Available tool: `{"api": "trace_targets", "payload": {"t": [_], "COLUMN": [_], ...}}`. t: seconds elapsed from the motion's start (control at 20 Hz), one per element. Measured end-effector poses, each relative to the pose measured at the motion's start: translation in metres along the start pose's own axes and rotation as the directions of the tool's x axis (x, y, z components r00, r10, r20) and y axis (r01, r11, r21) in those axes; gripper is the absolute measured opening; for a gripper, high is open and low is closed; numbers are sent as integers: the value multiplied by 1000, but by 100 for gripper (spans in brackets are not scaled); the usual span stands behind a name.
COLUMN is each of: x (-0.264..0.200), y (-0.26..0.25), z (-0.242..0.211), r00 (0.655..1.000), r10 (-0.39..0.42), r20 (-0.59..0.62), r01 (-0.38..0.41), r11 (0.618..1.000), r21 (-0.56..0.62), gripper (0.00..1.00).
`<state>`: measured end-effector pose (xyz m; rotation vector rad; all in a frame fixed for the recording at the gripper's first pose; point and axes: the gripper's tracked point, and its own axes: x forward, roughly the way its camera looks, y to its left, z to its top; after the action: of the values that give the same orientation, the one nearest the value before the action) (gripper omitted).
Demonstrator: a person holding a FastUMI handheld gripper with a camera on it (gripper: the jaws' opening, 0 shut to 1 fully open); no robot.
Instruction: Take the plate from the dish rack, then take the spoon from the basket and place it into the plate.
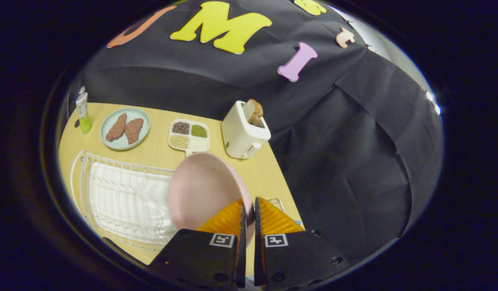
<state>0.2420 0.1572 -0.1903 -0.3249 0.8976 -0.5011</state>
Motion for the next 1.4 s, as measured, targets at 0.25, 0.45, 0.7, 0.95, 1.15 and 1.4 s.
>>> {"api": "trace_targets", "payload": {"t": [0.25,0.45,0.7,0.95,1.15,1.4], "x": [-27,-26,-26,-20,10,40], "y": [-33,-50,-48,-23,-7,9], "z": [-19,-72,-155,-226,-262,-307], "r00": [990,948,841,749,737,735], "r10": [138,307,504,607,606,594], "r20": [-1,-84,-197,-265,-300,-327], "r01": [-137,-287,-434,-499,-494,-500], "r11": [987,938,845,781,785,800], "r21": [87,195,312,376,373,330], "gripper": [13,9,9,9,9,8]}}
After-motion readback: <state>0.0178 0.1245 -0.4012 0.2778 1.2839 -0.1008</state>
